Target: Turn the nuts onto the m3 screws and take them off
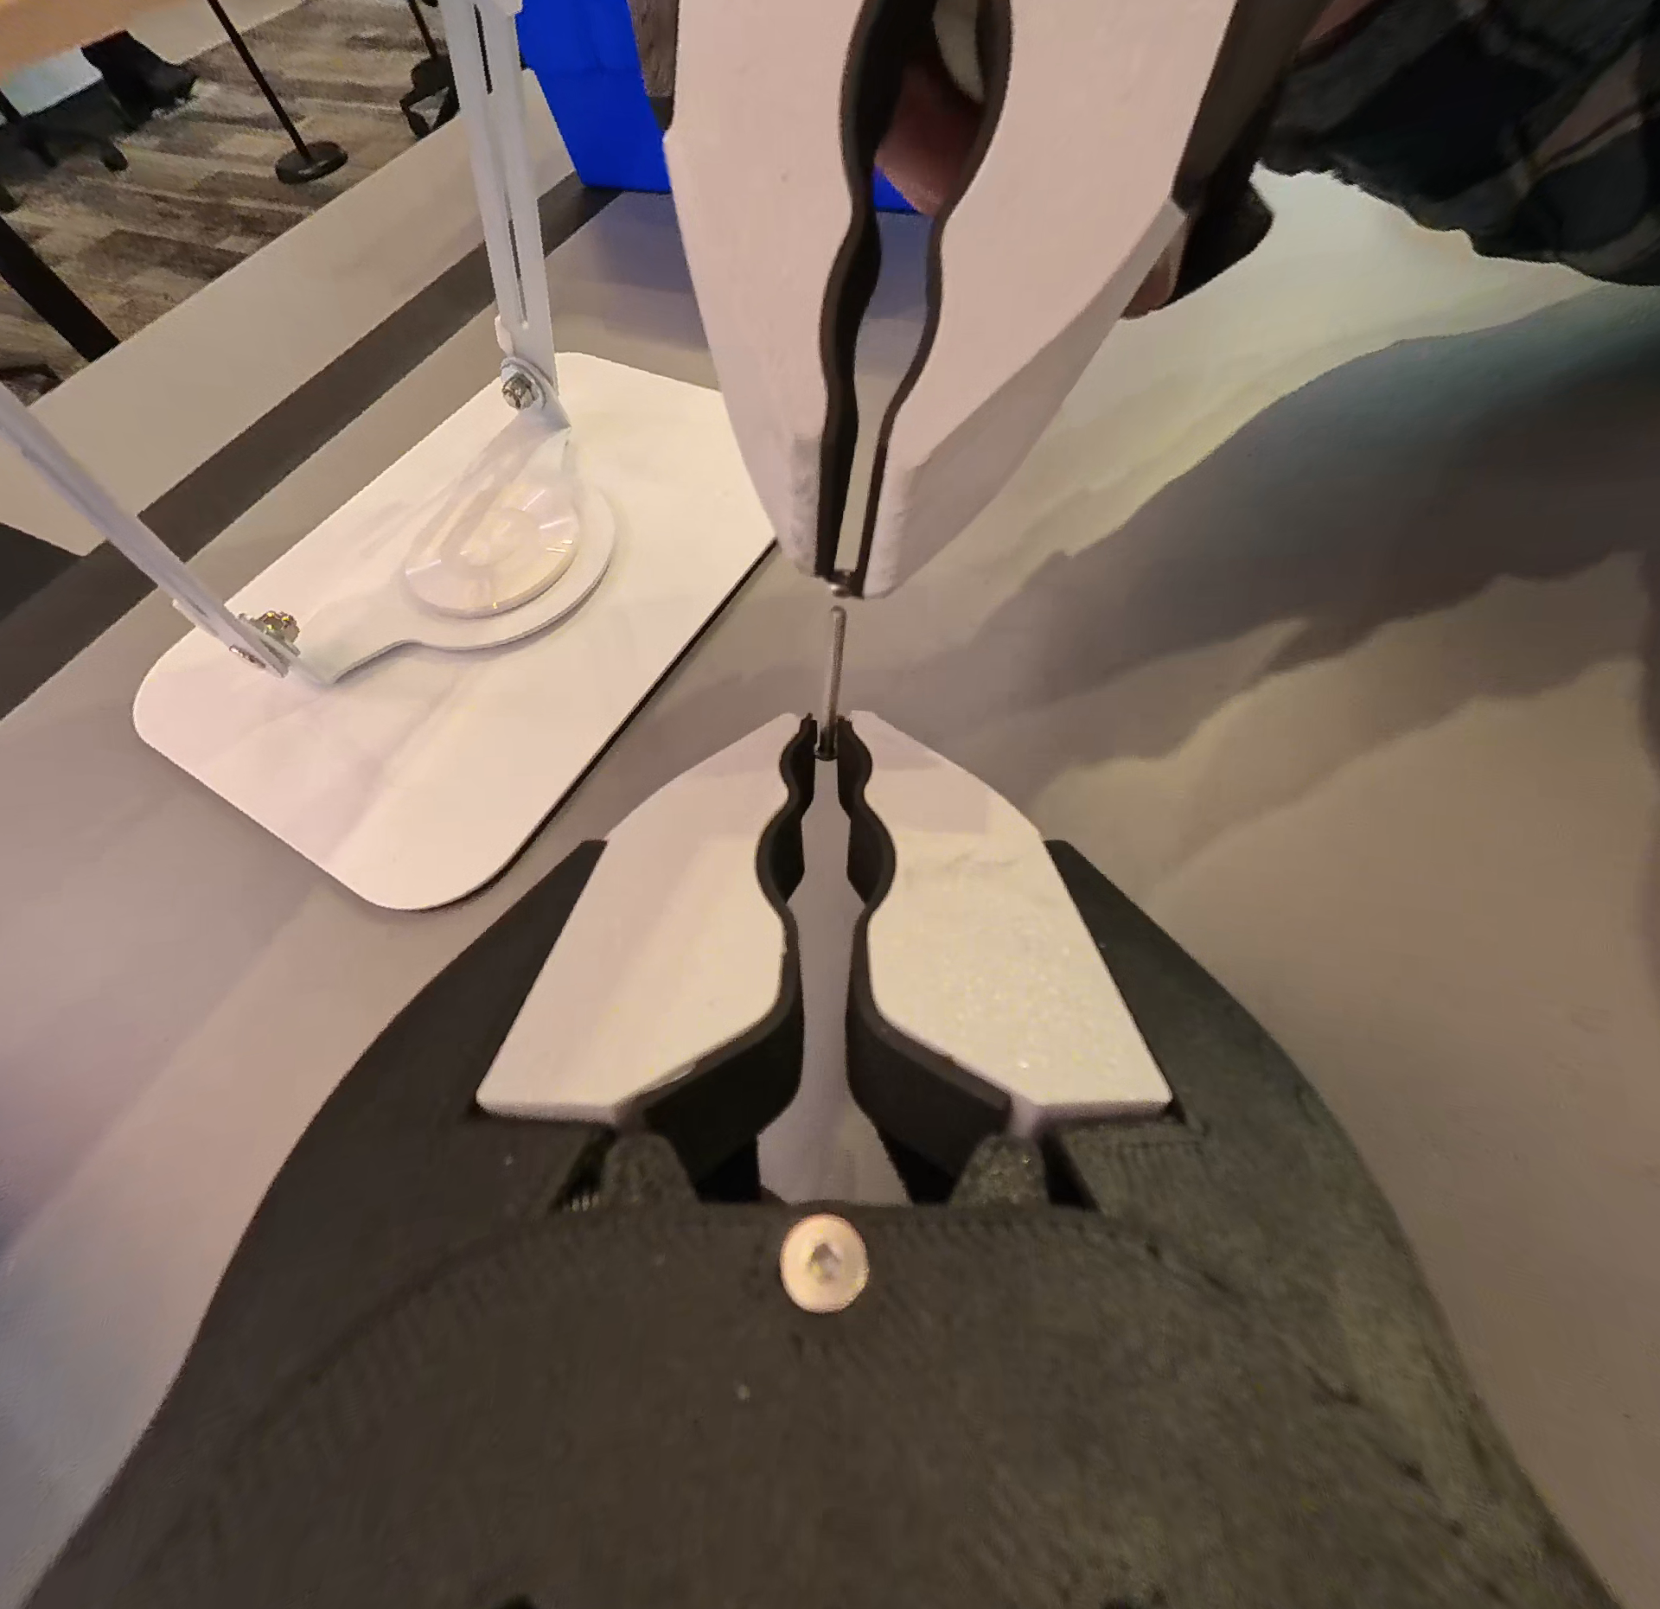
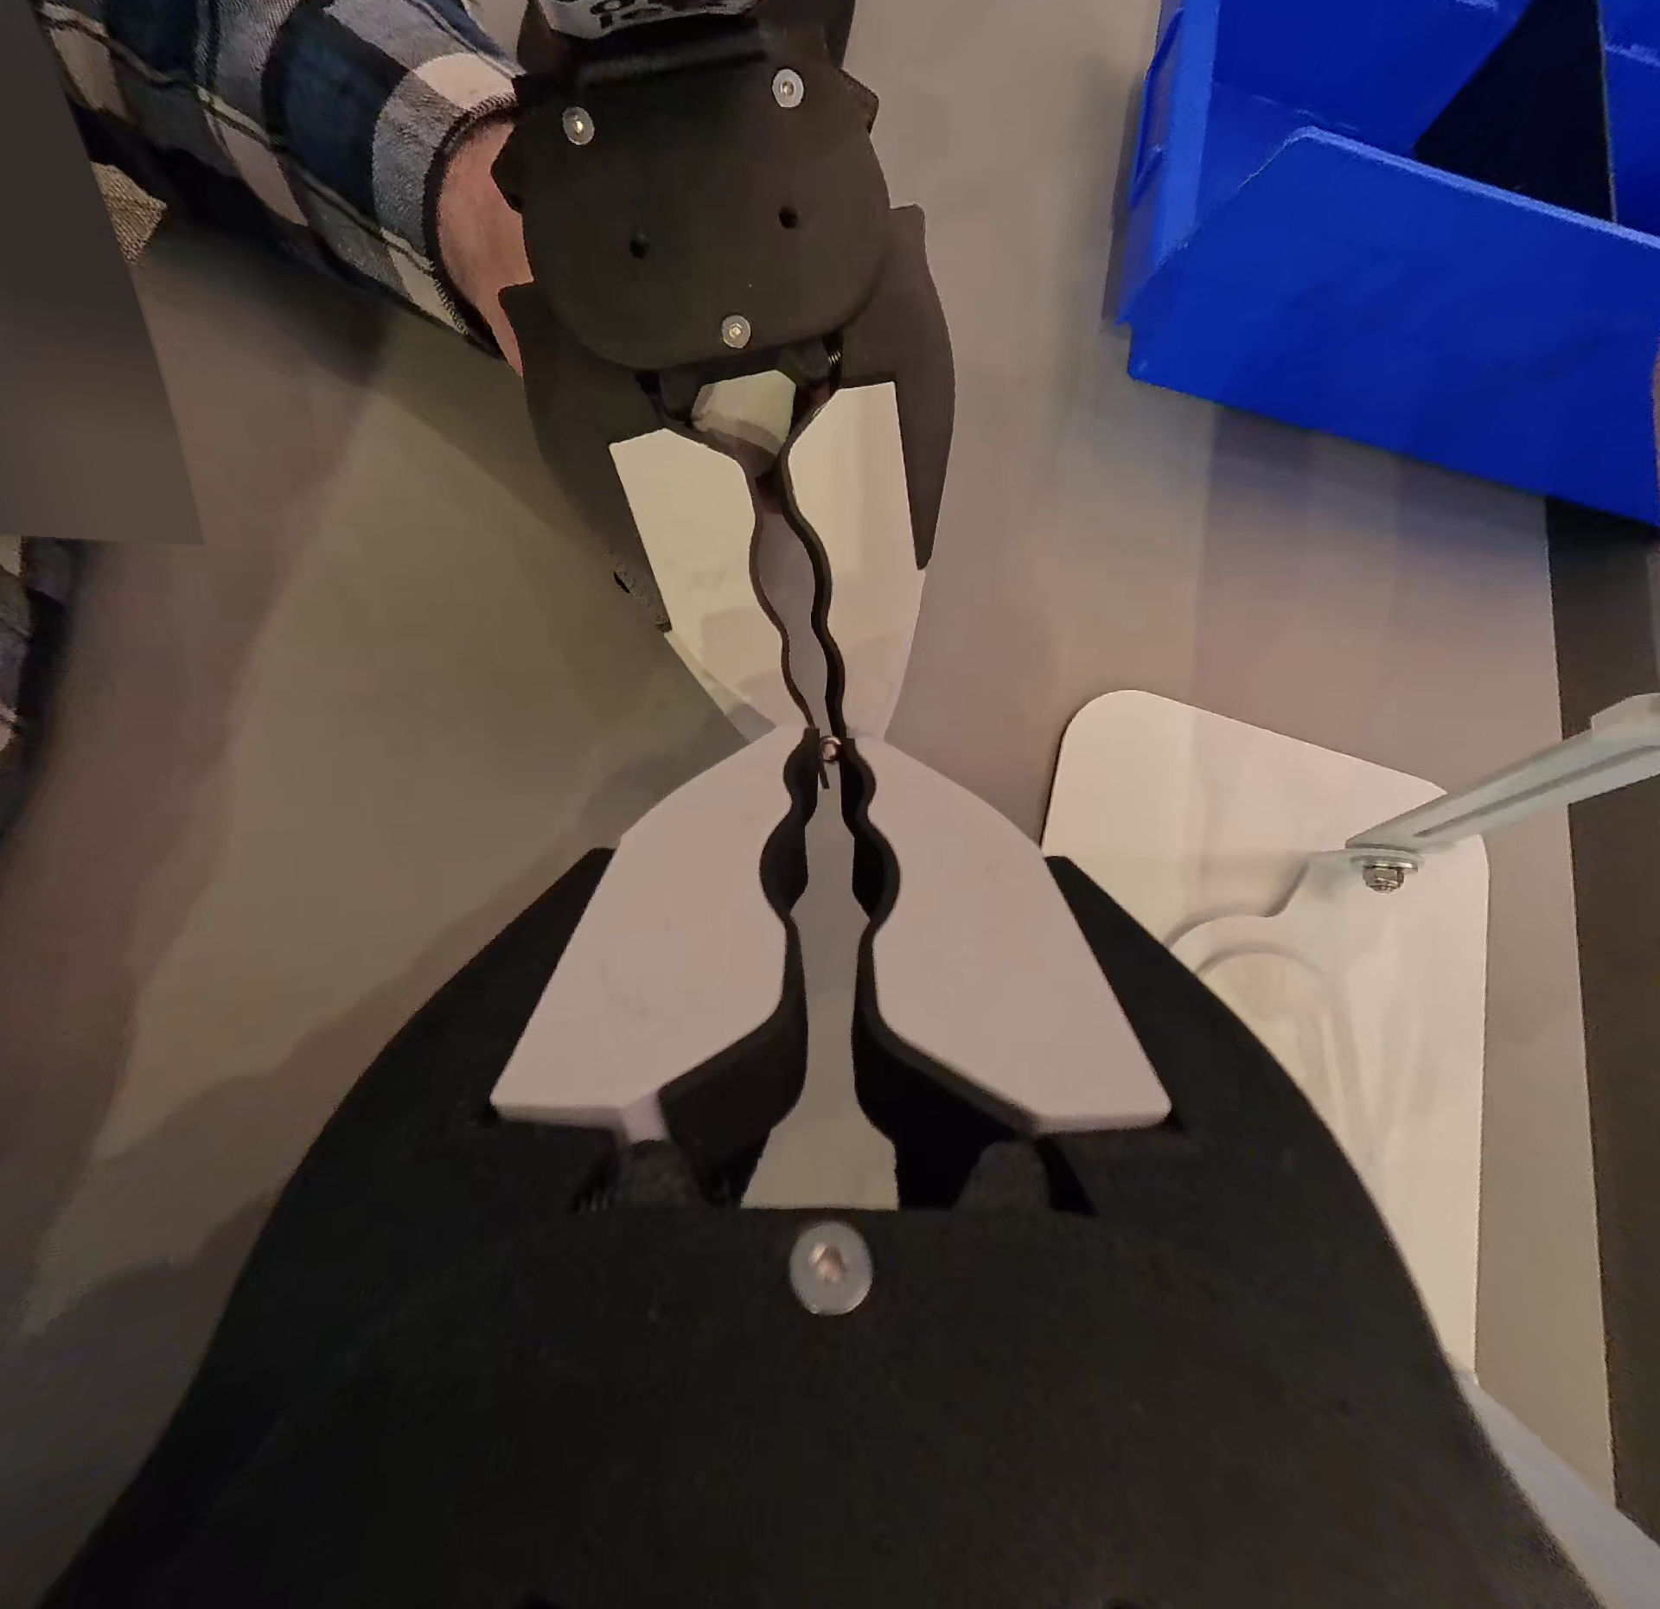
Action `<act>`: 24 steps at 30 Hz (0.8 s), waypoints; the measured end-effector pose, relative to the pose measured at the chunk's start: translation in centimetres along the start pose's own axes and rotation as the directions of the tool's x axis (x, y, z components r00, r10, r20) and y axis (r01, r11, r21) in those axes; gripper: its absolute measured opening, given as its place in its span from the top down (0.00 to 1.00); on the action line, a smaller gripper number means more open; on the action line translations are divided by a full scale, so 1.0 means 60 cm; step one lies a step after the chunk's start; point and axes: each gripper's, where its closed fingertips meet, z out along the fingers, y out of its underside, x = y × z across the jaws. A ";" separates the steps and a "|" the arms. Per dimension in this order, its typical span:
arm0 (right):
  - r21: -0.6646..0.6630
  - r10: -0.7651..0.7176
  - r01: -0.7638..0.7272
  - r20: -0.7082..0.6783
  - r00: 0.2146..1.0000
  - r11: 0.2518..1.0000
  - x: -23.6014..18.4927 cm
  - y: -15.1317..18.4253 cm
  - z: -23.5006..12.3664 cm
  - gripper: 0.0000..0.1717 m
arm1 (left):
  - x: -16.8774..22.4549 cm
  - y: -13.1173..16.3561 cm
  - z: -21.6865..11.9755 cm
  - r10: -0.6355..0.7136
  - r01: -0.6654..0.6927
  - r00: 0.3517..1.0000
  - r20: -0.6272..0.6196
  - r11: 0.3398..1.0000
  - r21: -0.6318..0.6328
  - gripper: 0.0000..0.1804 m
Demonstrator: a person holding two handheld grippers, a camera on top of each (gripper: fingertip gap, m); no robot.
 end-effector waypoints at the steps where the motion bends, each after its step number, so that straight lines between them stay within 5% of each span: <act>1: -0.003 -0.002 0.002 0.001 1.000 1.000 0.000 0.000 0.000 0.97 | -0.001 -0.001 0.000 0.001 -0.001 1.000 0.004 1.000 0.002 0.98; 24: -0.007 -0.027 0.027 -0.012 1.000 1.000 -0.005 -0.003 -0.008 0.97 | 0.008 -0.019 -0.004 0.042 -0.042 0.999 0.010 0.998 0.049 0.98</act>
